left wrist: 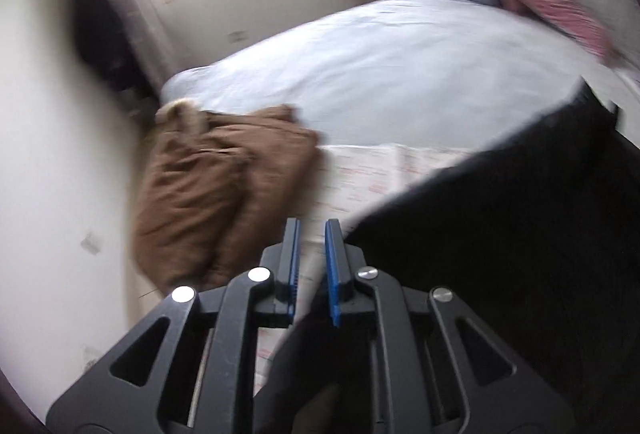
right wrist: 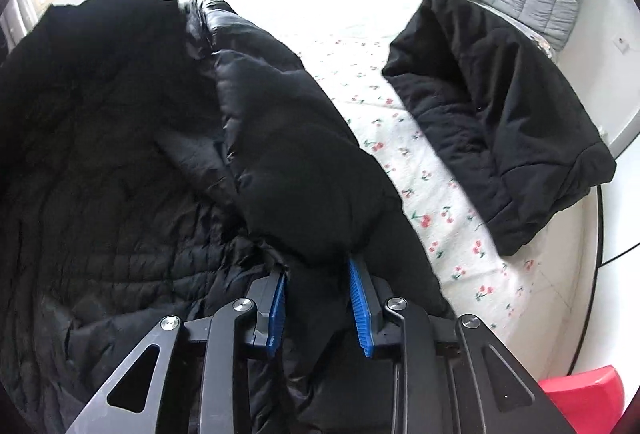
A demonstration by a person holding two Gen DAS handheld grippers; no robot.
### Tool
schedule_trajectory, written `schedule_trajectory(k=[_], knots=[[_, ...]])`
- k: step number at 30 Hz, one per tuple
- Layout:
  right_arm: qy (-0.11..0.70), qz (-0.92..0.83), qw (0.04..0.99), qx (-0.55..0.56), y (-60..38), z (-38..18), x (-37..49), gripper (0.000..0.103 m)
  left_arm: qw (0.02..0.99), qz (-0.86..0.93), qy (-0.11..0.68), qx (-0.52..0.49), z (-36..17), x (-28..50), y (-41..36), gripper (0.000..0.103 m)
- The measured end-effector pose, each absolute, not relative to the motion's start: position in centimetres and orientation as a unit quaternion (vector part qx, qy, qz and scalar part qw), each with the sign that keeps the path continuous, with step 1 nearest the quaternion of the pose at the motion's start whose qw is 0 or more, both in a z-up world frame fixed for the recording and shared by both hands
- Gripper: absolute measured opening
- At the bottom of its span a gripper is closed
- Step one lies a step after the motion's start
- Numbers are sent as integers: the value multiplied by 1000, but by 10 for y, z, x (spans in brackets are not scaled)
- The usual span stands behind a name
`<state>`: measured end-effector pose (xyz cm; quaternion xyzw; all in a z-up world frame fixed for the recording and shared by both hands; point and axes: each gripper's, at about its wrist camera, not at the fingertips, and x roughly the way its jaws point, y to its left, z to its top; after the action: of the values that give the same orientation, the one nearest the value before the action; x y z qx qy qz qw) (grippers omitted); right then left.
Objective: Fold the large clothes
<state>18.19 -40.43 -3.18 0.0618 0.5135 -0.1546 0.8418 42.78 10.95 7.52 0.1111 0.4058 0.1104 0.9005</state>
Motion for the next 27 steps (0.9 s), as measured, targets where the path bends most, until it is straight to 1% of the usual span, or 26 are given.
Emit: schedule_trajectory(k=[1, 2, 3, 4, 6, 9, 12, 13, 14, 15, 17, 19, 20, 27], knots=[[512, -157, 842, 62, -407, -29, 183, 29, 897, 131, 406, 115, 73, 430, 114, 33], [508, -161, 844, 61, -410, -24, 183, 29, 896, 137, 407, 112, 71, 430, 118, 41], [503, -165, 846, 60, -413, -20, 182, 29, 897, 135, 409, 102, 69, 427, 122, 58], [497, -172, 848, 60, -416, -14, 180, 29, 899, 127, 409, 91, 67, 422, 124, 66], [489, -182, 851, 61, -424, -4, 178, 30, 900, 101, 416, 79, 61, 412, 123, 67], [480, -186, 854, 72, -438, 12, 169, 32, 894, 68, 433, 91, 53, 398, 118, 70], [470, -194, 858, 72, -449, 26, 154, 47, 891, 38, 439, 109, 49, 372, 105, 76], [466, -195, 860, 71, -452, 30, 146, 56, 892, 25, 438, 110, 48, 361, 100, 80], [461, -194, 863, 70, -453, 34, 138, 61, 893, 11, 437, 110, 46, 352, 97, 81], [455, -191, 867, 70, -456, 37, 131, 63, 894, -8, 436, 108, 42, 340, 93, 83], [444, -180, 875, 71, -461, 44, 109, 72, 892, -42, 437, 109, 36, 317, 82, 84], [437, -180, 878, 77, -467, 46, 90, 79, 887, -68, 443, 113, 27, 297, 71, 84], [435, -177, 879, 84, -471, 44, 78, 81, 883, -81, 447, 114, 21, 286, 64, 84], [443, -122, 884, 90, -465, 16, 3, 82, 865, -130, 467, 126, -8, 233, 32, 84]])
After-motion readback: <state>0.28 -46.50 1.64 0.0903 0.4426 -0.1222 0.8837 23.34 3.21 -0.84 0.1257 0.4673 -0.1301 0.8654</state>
